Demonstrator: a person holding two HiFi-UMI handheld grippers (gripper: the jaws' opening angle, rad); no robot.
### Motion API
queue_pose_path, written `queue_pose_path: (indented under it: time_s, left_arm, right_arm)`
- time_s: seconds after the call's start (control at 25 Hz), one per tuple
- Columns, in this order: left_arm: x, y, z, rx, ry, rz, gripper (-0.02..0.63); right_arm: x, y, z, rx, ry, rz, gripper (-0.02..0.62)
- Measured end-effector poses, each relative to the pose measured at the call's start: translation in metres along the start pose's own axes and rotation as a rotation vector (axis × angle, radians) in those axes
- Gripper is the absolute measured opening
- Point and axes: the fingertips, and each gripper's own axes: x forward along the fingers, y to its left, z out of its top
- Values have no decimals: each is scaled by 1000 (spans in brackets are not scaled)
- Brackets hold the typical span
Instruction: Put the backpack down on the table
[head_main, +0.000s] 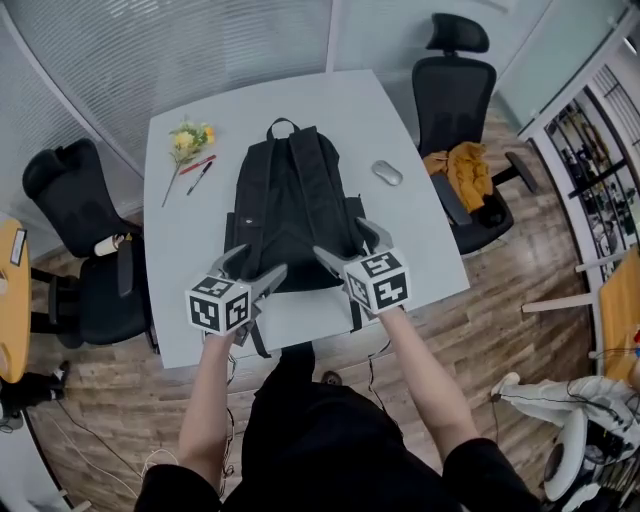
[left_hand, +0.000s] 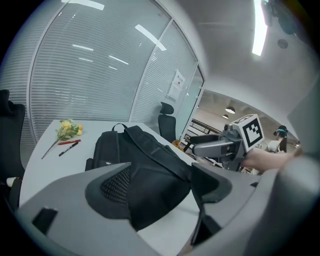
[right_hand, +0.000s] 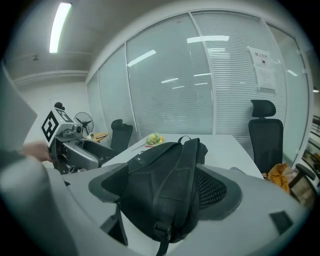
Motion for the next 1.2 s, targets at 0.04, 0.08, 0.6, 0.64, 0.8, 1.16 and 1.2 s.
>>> queue_pose_path:
  time_s: [0.04,0.08,0.6,0.64,0.8,1.16,1.2]
  left_arm:
    - [-5,-11,-2,4,-6,-3,368]
    - [-9,-21,-4,8,-12,-6,368]
    - [-76,-137,-50,25,-121,-10,304]
    - [-80,-144,-51,25,-132,-6,292]
    - [-95,-171,-60,37,-142,0,267]
    - [-112,-195,-85,36,-146,-11,192]
    - [-114,-196,-84,39,-153,-10,187]
  right_arm:
    - [-9,4,-2,0,-10,4,423]
    - [-18,9,-5,-1,-19,7,417]
    - [-136,71,-51,-27,-84,73,331]
    - [-143,75,-55,-26,-86,80,325]
    - [-166,95,-69,-13,-94,123,294]
    - [-197,132,-92,17,-108,171,216]
    - [-199,134,-94,21,-108,173,213]
